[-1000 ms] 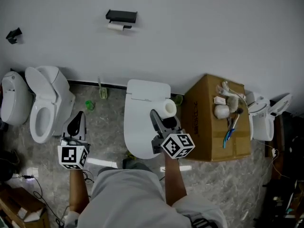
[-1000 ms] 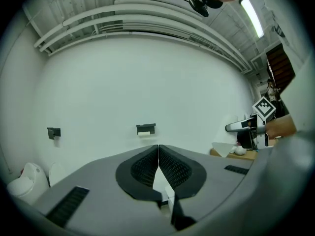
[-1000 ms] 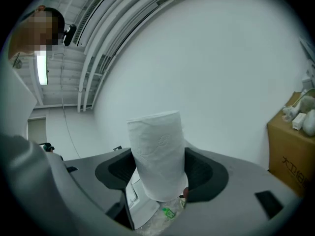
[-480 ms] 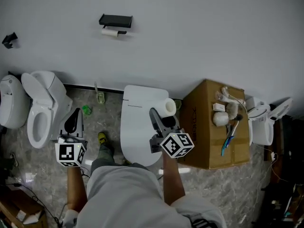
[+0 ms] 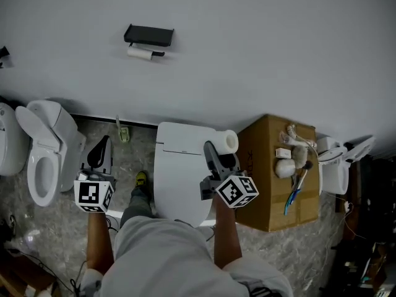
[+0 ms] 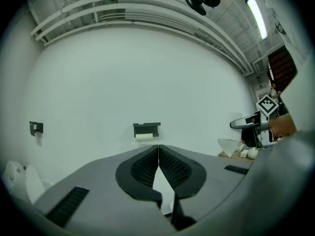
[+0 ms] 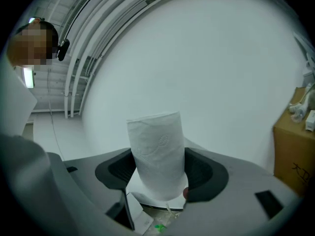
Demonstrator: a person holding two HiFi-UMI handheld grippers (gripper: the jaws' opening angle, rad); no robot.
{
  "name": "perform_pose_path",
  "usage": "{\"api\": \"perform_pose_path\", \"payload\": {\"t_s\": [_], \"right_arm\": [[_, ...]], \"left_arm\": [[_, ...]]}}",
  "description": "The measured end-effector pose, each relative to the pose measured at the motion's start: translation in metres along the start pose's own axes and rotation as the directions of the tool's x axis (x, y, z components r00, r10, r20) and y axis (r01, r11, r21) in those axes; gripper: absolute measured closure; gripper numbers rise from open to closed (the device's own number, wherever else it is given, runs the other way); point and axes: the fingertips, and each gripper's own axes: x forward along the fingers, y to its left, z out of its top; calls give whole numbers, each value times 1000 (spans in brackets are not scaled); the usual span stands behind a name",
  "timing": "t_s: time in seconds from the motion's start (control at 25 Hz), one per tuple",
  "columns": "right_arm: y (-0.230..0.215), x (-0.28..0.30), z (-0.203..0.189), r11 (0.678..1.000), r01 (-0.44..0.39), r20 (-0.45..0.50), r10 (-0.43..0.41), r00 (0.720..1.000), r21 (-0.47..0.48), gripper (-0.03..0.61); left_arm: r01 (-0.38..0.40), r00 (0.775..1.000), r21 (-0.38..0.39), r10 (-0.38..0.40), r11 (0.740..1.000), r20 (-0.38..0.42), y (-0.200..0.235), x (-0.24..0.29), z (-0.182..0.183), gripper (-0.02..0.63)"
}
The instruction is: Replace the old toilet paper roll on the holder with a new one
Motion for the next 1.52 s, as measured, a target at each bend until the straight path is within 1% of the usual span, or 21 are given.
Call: {"api": "perform_pose_path", "payload": {"t_s": [0.16, 0.36, 0.48, 0.64, 0.8, 0.88, 0.96, 1.0, 1.04, 1.12, 1.16, 1.28, 1.32, 1.36, 1.4, 1.44, 1.52], "right_arm": [[-13, 52, 1, 1000, 20, -27, -20, 999, 0, 273], [-22, 117, -1, 999, 40, -53, -39, 998, 20, 273], [-28, 151, -4, 997, 50, -61, -47, 997, 53, 272], [-35, 186, -8, 996, 55, -73, -50, 996, 76, 273], [-44, 211, -11, 991, 64, -81, -54, 995, 115, 273], [-47, 220, -10, 989, 62, -75, -52, 996, 133, 273], [-49, 229, -9, 988, 56, -66, -46, 997, 143, 273], [-50, 233, -8, 988, 56, -67, -46, 997, 143, 273], [-51, 237, -8, 988, 57, -69, -48, 996, 142, 273], [-54, 245, -7, 987, 55, -67, -46, 997, 152, 272], [-55, 248, -6, 985, 50, -60, -40, 997, 165, 273], [-55, 254, -5, 980, 34, -38, -27, 999, 198, 273], [-55, 256, -7, 979, 35, -39, -28, 999, 199, 273], [-55, 258, -9, 979, 36, -42, -29, 999, 199, 273], [-54, 259, -10, 979, 37, -47, -28, 999, 199, 272], [-53, 260, -12, 979, 36, -52, -26, 998, 201, 272], [-52, 263, -12, 980, 32, -59, -21, 998, 199, 272]], "left_arm": [[28, 999, -10, -28, 1000, -34, 22, 57, -12, 592], [59, 996, 30, -56, 998, -76, 53, 122, -19, 592], [73, 996, 63, -69, 995, -55, 71, 156, -21, 592], [80, 996, 101, -76, 992, -48, 86, 197, -17, 592], [110, 993, 187, -98, 976, -70, 89, 230, -14, 592], [143, 990, 236, -135, 961, -50, 85, 244, -7, 591], [164, 986, 286, -153, 944, -61, 85, 258, -4, 590], [169, 985, 314, -152, 934, -77, 86, 264, -5, 589], [175, 984, 354, -151, 919, -94, 86, 270, -5, 589], [187, 981, 450, -147, 873, -123, 86, 281, -3, 582], [192, 980, 482, -145, 855, -134, 85, 285, -3, 569], [220, 975, 522, -164, 824, -152, 79, 296, -4, 507], [234, 971, 537, -173, 810, -163, 78, 300, -5, 478], [249, 967, 559, -178, 791, -180, 77, 305, -7, 453], [263, 963, 588, -178, 765, -201, 77, 309, -9, 434], [275, 960, 624, -172, 731, -222, 76, 314, -12, 417], [283, 957, 708, -142, 647, -254, 76, 323, -17, 375]]}}
